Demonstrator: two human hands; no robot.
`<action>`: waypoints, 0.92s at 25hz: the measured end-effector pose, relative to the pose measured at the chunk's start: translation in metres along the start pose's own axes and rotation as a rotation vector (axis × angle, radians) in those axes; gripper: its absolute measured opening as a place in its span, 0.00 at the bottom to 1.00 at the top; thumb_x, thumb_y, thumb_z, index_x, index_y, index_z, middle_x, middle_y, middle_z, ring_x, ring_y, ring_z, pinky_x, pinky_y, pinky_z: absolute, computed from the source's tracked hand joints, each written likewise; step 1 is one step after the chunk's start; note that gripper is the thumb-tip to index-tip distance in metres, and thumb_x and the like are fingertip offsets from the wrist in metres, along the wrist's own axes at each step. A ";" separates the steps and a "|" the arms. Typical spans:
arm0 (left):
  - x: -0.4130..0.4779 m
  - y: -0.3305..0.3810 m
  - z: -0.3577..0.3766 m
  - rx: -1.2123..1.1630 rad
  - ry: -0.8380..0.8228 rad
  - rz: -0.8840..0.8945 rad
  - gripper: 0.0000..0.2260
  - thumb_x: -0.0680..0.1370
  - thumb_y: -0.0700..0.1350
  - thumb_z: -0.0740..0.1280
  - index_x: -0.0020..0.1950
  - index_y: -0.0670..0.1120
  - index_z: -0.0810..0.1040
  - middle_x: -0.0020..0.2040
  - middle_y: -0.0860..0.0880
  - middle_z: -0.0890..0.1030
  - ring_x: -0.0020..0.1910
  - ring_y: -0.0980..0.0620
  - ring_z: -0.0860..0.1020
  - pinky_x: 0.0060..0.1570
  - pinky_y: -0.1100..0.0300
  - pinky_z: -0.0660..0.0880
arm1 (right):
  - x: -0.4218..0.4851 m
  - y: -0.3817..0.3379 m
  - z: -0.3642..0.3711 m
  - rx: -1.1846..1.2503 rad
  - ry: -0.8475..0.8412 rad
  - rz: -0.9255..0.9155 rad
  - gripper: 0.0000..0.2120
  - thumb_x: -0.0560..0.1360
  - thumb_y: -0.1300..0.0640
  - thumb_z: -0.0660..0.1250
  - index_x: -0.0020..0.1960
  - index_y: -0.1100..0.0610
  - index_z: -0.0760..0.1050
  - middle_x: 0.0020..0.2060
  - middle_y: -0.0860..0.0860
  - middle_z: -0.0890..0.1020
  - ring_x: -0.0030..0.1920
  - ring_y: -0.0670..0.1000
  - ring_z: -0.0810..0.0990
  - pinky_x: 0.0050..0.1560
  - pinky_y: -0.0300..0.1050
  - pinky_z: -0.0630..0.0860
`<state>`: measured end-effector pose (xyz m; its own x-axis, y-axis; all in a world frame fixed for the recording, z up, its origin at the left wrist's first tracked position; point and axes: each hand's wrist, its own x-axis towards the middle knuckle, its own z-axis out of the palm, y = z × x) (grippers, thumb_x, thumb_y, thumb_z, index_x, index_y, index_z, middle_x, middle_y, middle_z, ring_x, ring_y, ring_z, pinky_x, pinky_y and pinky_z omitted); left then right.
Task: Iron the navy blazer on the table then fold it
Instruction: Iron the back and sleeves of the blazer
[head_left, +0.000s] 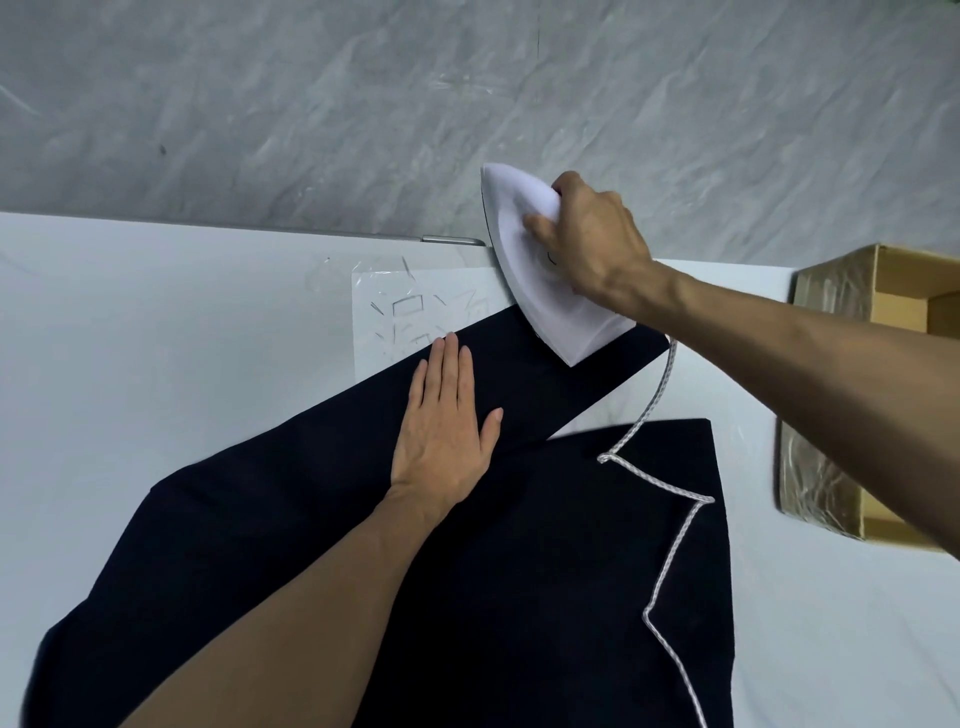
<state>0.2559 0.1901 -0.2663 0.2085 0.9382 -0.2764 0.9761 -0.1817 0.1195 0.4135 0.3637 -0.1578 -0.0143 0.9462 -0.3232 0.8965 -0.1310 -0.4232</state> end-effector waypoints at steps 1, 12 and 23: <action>0.000 0.000 0.001 0.001 0.004 -0.001 0.33 0.83 0.58 0.42 0.79 0.36 0.41 0.80 0.37 0.41 0.80 0.43 0.42 0.79 0.48 0.46 | -0.005 0.003 0.001 -0.018 -0.006 0.001 0.16 0.80 0.48 0.58 0.58 0.60 0.68 0.46 0.58 0.75 0.43 0.62 0.74 0.41 0.52 0.72; 0.001 0.000 0.001 -0.007 0.010 -0.004 0.33 0.83 0.58 0.42 0.80 0.36 0.43 0.81 0.38 0.44 0.80 0.43 0.44 0.79 0.48 0.46 | -0.008 -0.001 0.021 -0.011 -0.003 0.017 0.16 0.81 0.48 0.57 0.59 0.60 0.67 0.45 0.57 0.71 0.43 0.60 0.68 0.42 0.50 0.65; 0.000 0.000 0.002 -0.034 0.024 -0.002 0.33 0.83 0.58 0.44 0.80 0.36 0.44 0.81 0.38 0.45 0.80 0.43 0.45 0.79 0.48 0.48 | 0.011 0.031 -0.005 -0.111 0.078 0.027 0.17 0.80 0.48 0.58 0.60 0.61 0.68 0.52 0.65 0.77 0.46 0.65 0.73 0.43 0.50 0.64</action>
<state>0.2557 0.1896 -0.2684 0.2042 0.9455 -0.2535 0.9738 -0.1697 0.1515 0.4434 0.3718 -0.1708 0.0415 0.9634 -0.2649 0.9395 -0.1278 -0.3179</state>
